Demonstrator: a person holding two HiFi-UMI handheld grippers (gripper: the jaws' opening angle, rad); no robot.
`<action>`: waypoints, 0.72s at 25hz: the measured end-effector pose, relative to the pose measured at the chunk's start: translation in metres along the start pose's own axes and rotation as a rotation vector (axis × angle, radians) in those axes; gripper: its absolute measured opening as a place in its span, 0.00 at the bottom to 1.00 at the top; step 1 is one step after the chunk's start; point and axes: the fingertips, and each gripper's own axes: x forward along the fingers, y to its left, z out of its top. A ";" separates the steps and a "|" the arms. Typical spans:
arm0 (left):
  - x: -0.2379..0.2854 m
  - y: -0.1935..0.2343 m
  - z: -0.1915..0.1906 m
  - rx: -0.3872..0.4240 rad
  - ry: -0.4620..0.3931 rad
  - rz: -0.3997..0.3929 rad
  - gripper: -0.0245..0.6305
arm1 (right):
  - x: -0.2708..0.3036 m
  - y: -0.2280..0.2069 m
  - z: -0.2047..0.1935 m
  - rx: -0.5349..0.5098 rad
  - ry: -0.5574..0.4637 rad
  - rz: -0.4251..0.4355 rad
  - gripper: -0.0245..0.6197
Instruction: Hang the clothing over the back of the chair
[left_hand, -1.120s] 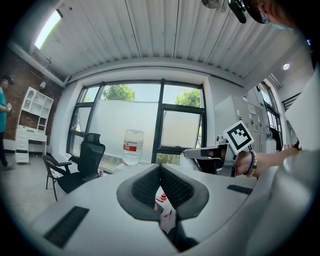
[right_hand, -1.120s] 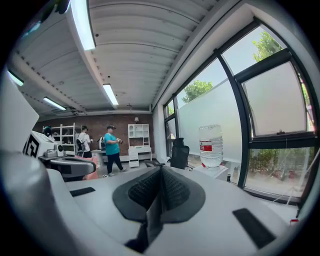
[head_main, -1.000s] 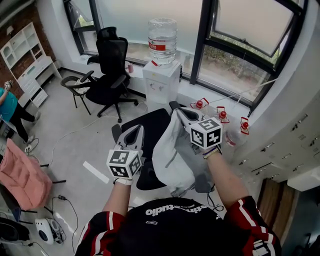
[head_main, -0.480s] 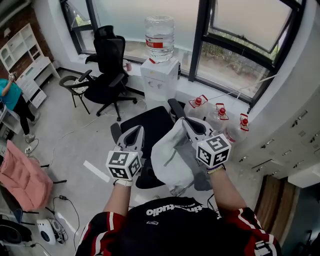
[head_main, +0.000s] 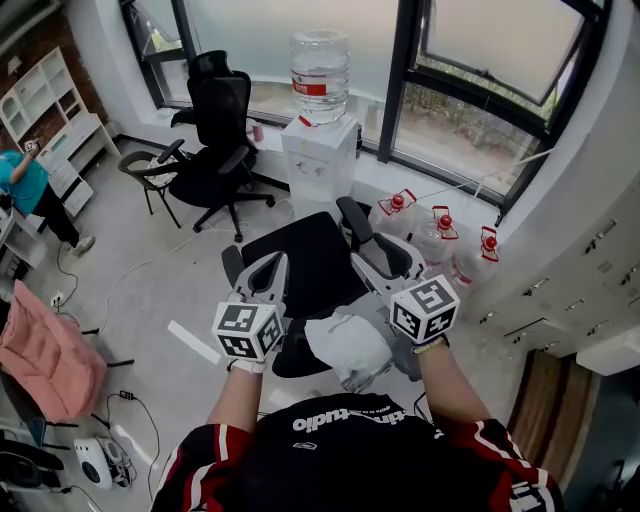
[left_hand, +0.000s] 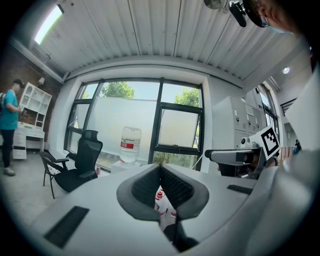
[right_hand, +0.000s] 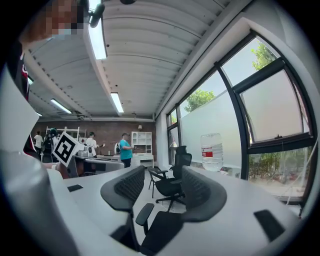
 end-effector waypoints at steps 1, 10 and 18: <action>0.000 0.001 0.001 -0.001 0.000 0.001 0.07 | 0.000 -0.001 0.000 0.002 -0.002 -0.003 0.41; 0.002 0.003 0.005 -0.002 -0.010 0.005 0.07 | 0.000 -0.005 0.004 -0.002 -0.033 -0.046 0.41; 0.000 0.006 0.009 0.005 -0.023 0.017 0.07 | 0.002 -0.001 0.007 -0.005 -0.037 -0.047 0.32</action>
